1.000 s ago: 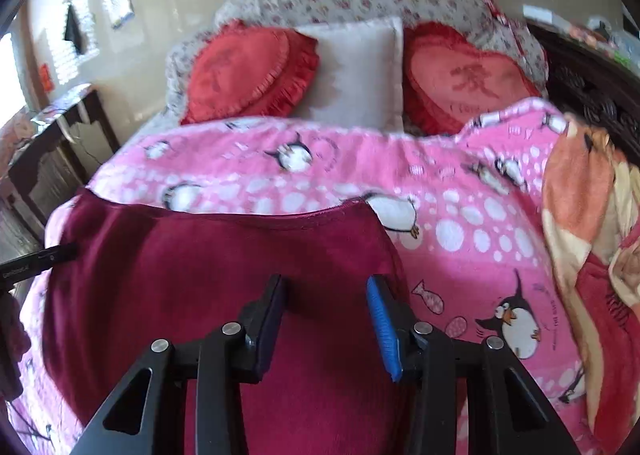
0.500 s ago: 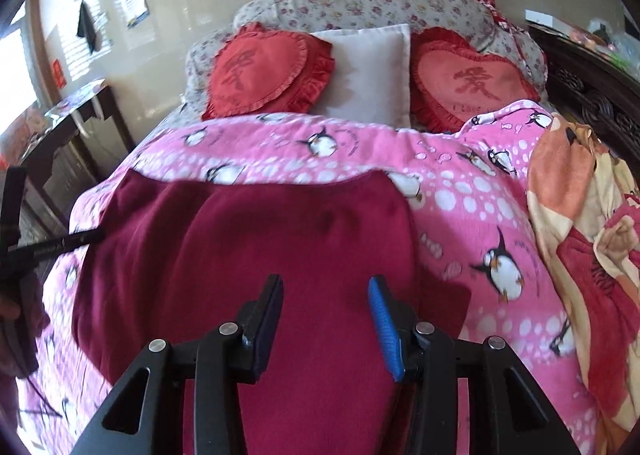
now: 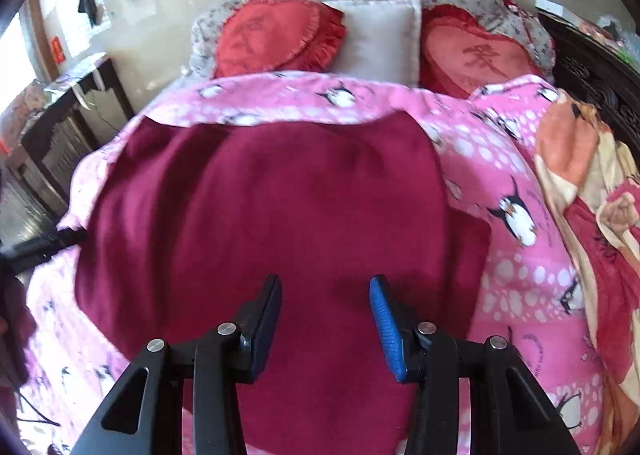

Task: Fold small clothes

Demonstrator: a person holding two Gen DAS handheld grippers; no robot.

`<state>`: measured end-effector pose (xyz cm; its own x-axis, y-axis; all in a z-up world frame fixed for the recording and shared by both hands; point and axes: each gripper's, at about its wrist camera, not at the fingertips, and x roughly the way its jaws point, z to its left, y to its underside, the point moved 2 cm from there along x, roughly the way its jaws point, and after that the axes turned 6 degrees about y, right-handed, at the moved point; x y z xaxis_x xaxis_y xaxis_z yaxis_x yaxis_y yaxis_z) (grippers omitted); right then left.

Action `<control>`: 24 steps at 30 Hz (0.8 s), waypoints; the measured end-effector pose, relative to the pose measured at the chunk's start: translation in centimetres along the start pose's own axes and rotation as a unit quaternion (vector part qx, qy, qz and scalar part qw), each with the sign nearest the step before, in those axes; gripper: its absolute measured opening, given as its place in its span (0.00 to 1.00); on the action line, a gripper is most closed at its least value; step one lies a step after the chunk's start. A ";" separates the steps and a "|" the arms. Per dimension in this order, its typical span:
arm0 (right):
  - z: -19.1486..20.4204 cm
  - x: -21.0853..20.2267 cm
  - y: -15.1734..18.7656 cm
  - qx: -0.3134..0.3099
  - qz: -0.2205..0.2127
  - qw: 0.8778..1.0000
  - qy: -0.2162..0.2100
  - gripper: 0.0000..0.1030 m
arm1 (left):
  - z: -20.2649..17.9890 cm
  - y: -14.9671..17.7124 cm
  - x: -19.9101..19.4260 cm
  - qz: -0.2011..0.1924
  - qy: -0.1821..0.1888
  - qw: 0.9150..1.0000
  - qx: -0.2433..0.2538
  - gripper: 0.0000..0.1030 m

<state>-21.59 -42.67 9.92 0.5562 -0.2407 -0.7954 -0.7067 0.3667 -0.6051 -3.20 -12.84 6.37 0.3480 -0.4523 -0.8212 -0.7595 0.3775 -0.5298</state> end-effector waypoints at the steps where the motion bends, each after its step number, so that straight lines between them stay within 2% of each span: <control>1: 0.8 -0.1 -0.4 -0.004 -0.004 1.000 -0.009 0.42 | 0.5 0.6 0.2 0.004 0.000 1.000 -0.006 0.62; 7: 8.0 1.2 -3.6 -0.043 -0.016 0.996 -0.073 0.42 | 2.8 3.4 1.6 0.026 0.026 0.998 -0.050 0.63; 10: 13.0 2.7 -5.5 -0.085 -0.021 0.992 -0.087 0.41 | 3.3 3.8 1.6 0.022 0.043 0.996 -0.070 0.63; 13: 16.9 4.5 -7.2 -0.110 -0.020 0.989 -0.098 0.41 | 3.2 3.9 1.6 0.018 0.041 0.997 -0.065 0.63; 18: 20.2 8.0 -9.6 -0.118 -0.008 0.989 -0.087 0.41 | 3.3 3.7 1.9 0.016 0.045 0.997 -0.061 0.64; 24: 21.2 12.5 -10.4 -0.088 0.028 0.992 -0.082 0.41 | 3.6 3.8 2.1 0.011 0.052 0.996 -0.066 0.66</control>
<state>1.96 -30.41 6.95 0.5664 -0.0702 -0.8212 -0.7965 0.2094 -0.5672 -3.41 -9.42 1.87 0.2769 -0.5284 -0.8026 -0.8343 0.2821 -0.4736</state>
